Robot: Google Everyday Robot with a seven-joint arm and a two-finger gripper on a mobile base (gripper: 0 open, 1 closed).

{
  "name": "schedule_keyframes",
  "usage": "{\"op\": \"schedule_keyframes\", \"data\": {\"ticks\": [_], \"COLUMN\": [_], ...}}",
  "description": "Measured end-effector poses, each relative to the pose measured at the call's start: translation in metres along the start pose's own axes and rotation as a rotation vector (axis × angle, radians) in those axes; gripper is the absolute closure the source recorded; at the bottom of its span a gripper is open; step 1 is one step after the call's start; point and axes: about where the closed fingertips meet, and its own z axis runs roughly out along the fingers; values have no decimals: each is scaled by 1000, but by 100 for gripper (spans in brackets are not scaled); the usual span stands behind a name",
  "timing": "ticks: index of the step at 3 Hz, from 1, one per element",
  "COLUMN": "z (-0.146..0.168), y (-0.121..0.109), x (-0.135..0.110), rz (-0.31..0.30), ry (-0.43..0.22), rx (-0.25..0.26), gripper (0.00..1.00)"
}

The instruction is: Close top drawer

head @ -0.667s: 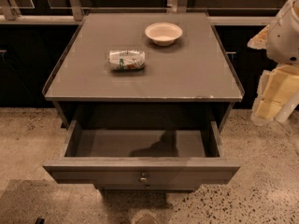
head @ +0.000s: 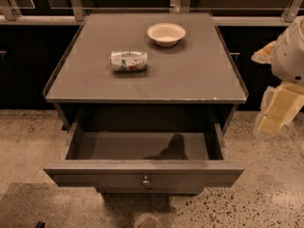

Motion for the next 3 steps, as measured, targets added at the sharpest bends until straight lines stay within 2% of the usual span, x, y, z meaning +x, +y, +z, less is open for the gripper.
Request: {"op": "schedule_keyframes", "data": {"ticks": [1,2,3], "z": [52,120,160], "y": [27,64,98], "x": [22,59,74], "rz": [55,174,326], "ry": [-111,-274,-421], "rx": [-57,-116,-188], "gripper": [0,0,0]}}
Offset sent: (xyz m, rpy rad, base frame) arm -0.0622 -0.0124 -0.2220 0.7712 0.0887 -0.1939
